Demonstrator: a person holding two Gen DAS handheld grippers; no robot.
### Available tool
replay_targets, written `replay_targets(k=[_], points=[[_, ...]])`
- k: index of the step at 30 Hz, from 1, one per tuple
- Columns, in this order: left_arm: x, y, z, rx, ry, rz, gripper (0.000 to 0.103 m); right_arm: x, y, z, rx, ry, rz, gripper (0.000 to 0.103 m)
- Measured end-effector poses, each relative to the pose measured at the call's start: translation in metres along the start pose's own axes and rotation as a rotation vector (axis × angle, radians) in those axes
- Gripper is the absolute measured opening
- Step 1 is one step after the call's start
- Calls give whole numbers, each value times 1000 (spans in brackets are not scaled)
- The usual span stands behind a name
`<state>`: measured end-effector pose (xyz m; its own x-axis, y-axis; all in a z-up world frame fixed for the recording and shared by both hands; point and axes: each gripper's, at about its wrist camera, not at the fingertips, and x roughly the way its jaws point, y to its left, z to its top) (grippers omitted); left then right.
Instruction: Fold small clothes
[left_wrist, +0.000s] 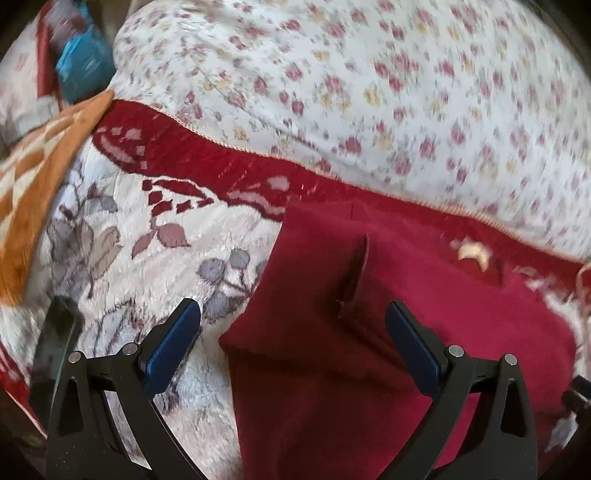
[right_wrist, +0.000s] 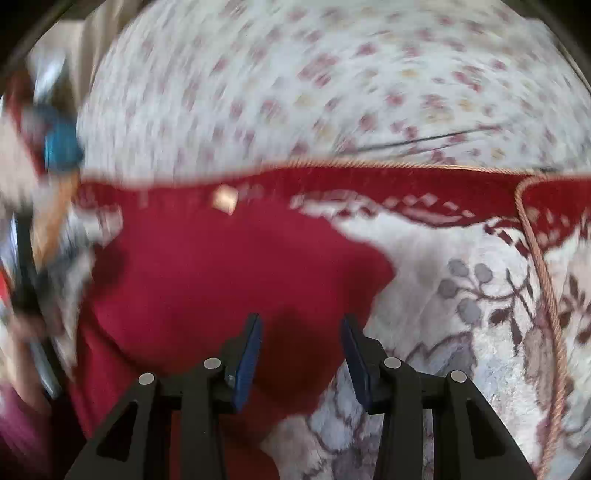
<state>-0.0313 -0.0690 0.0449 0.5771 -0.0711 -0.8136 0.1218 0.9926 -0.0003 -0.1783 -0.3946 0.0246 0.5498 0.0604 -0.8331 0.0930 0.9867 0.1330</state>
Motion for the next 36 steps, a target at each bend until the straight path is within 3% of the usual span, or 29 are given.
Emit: replay_targets(k=[2,3,8,11,13,20,24,26,29,36], points=[[12,-2,-6,29,52,24,101,16,8,-12,-70,66,-98,42],[18,-3,-9,34,72,26,101,19,9,-19,-88,59,-120,42],[14,1,-11,16,69,5,101,1,-14,-20,67,22,-22,42],[6,4,-17,13,76,-23,101,-5,-25,-13,154,-26,41,53],[-5,6,-24,15,62,-48,101,1,-32,-7,200,-24,41,58],[-14,22,-28,-53,45,-79,101,48,-73,16,410,-1,138,58],[-4,25,-26,-94,63,-99,101,61,-71,24,397,-58,174,57],[-1,23,-26,-89,67,-102,101,64,-69,27,374,-81,171,37],[-1,20,-25,-66,64,-99,101,59,-62,33,305,-102,147,20],[-13,27,-24,-61,29,-113,101,28,-27,63,0,-169,-51,17]])
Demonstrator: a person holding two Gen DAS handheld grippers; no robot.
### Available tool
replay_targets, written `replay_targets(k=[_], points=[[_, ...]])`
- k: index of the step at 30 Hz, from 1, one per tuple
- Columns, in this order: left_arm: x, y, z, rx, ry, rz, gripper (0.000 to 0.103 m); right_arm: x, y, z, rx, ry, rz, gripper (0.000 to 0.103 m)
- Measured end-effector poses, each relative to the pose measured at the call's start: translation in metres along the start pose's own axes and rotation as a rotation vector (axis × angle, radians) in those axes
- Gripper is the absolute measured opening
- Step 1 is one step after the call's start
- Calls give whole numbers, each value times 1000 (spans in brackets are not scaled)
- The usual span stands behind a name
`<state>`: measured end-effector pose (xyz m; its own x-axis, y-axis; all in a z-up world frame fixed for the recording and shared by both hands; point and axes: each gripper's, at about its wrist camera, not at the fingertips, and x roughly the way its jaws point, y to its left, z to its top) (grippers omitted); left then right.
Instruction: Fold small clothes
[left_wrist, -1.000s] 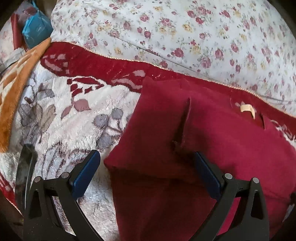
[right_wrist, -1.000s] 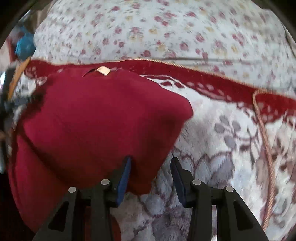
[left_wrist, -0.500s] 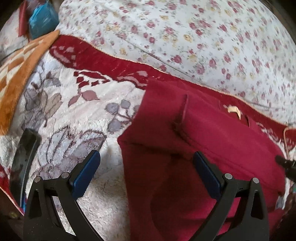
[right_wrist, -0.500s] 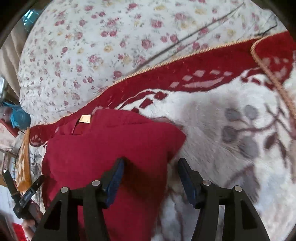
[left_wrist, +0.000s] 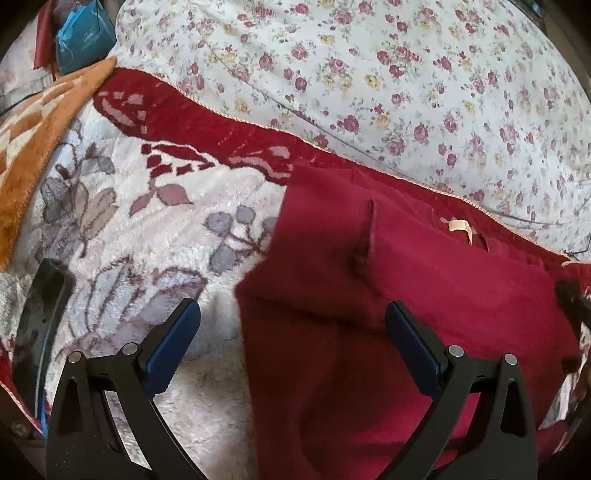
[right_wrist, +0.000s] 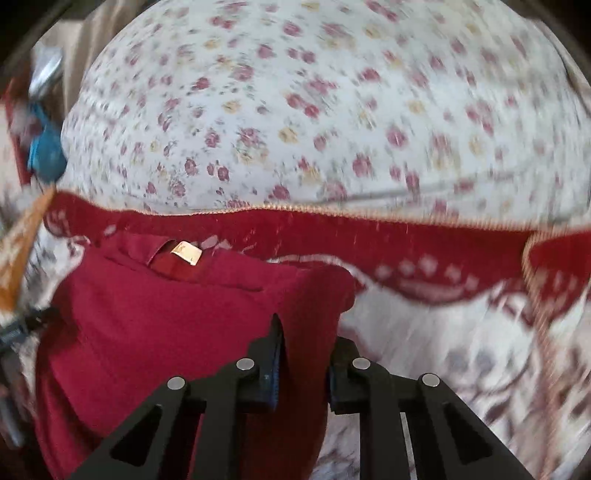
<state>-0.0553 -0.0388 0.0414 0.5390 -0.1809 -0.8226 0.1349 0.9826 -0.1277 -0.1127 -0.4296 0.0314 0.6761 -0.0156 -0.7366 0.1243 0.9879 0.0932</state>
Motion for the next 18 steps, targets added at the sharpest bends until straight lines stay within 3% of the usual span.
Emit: replay_targets(k=[4,6,8,9,11,14,18], points=[[-1,5,-3,1,8,0,101,15,-17,1,2,1,-109,10],[-3,6,-4,2,15,-3,101,37,-38,-12,111,86,-41,10],[-9,6,-8,10,13,-11,101,37,-49,-19,183,86,10,11],[-12,5,-10,15,15,-15,101,29,-53,-18,209,79,40,16],[-20,5,-17,20,36,-42,101,16,-58,-16,246,101,80,50],[-37,7,-32,4,50,-123,101,-22,-57,-23,270,63,133,53],[-54,10,-60,31,94,-148,101,-62,-52,-51,295,103,260,53]])
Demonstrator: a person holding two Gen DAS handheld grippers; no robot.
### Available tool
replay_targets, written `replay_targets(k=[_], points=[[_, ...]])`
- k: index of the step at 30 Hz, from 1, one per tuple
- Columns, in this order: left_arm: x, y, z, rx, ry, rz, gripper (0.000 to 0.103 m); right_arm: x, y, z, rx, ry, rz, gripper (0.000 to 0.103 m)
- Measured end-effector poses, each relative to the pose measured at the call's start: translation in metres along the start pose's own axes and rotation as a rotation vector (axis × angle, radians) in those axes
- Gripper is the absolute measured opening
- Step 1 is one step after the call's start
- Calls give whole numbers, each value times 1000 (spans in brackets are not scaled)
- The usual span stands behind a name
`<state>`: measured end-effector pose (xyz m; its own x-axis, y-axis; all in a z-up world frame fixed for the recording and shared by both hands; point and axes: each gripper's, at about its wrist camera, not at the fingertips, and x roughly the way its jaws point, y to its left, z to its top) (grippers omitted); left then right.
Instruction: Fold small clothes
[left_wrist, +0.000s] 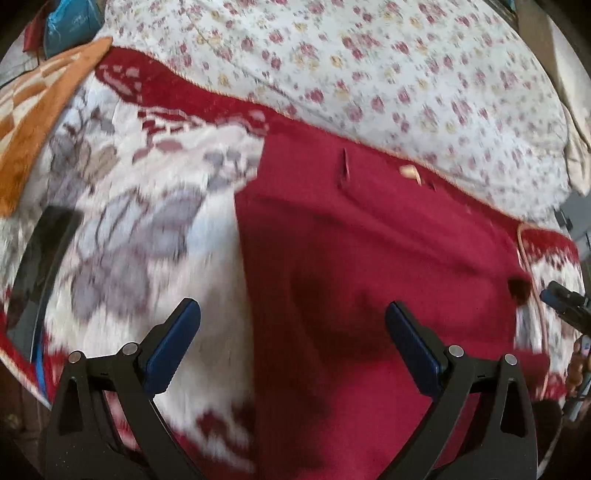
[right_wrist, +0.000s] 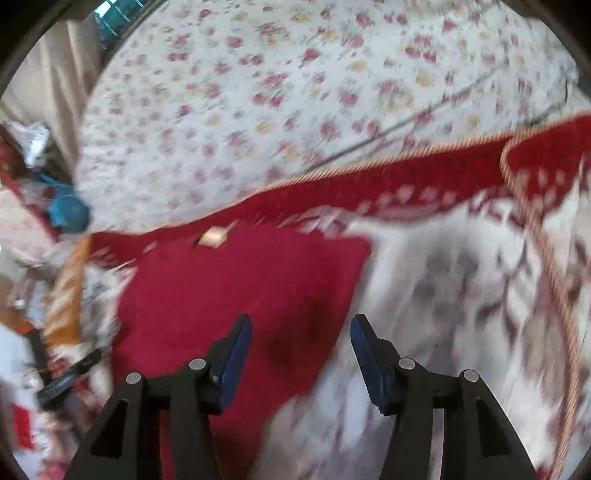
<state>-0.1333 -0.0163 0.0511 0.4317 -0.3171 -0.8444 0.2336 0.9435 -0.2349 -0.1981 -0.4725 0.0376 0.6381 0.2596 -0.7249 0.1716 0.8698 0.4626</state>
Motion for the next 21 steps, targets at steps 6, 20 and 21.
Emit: replay_targets(k=[6,20,21], points=[[-13,5,-27,15,22,23,101,-26,29,-53,-141,8,-32,54],[-30,16,-61,15,57,23,101,66,65,-41,-320,62,-297,46],[-29,16,-65,11,73,9,101,56,66,-44,-316,65,-299,46]])
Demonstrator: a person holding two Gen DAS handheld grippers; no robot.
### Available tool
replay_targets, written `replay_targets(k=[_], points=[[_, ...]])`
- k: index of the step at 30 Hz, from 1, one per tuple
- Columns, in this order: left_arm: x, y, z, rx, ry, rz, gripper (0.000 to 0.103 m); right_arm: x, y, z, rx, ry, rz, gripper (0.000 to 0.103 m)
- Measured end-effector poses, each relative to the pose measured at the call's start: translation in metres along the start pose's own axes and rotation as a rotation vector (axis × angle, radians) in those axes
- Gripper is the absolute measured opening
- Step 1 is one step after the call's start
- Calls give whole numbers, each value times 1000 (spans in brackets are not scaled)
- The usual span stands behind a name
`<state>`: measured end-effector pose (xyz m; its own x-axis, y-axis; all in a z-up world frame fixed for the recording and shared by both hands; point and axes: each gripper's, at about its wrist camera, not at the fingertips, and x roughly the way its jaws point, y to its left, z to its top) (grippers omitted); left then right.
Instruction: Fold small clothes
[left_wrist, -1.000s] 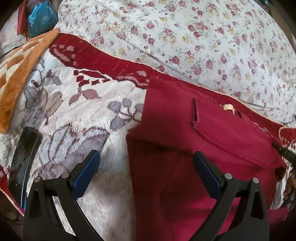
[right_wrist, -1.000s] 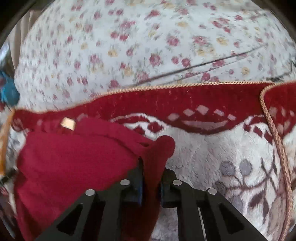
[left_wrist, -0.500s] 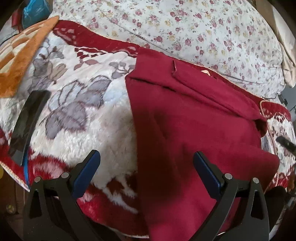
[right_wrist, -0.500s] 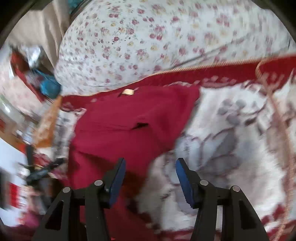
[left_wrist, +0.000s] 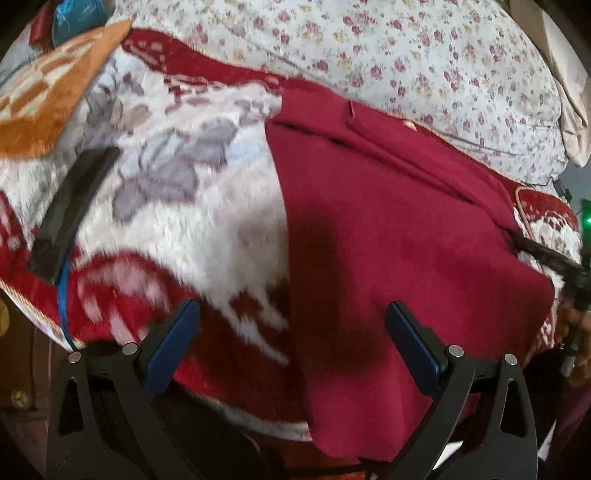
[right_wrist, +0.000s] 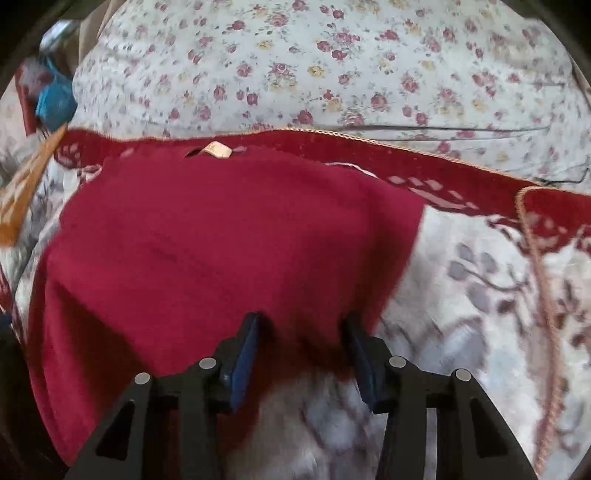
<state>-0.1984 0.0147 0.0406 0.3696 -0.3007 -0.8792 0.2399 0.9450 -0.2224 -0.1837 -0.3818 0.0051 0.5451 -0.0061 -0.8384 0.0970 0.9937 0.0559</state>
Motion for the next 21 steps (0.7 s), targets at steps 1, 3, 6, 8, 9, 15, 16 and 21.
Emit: replay_targets(k=[1,3,6,8,9,15,16,21], points=[[0,-1,-3,-1,11,-14,101,-11,-3,-4,18,-10,23,46],[0,-3,-12,0,29,-53,101,-37,-15,-18,84,-40,122,51],[0,-7,-27,4,55,-70,101,-65,-29,-44,143,-37,240,64],[0,-10,-35,12,82,-84,101,-74,-31,-62,138,-20,273,69],[0,-12,-39,15,90,-88,101,-77,-30,-72,128,-5,284,69],[6,-19,-58,50,136,-41,101,-64,-22,-113,119,84,320,69],[9,-18,-61,43,148,-37,101,-61,-21,-117,112,96,315,69],[12,-23,-64,17,145,-80,97,-40,-15,-133,137,149,364,69]])
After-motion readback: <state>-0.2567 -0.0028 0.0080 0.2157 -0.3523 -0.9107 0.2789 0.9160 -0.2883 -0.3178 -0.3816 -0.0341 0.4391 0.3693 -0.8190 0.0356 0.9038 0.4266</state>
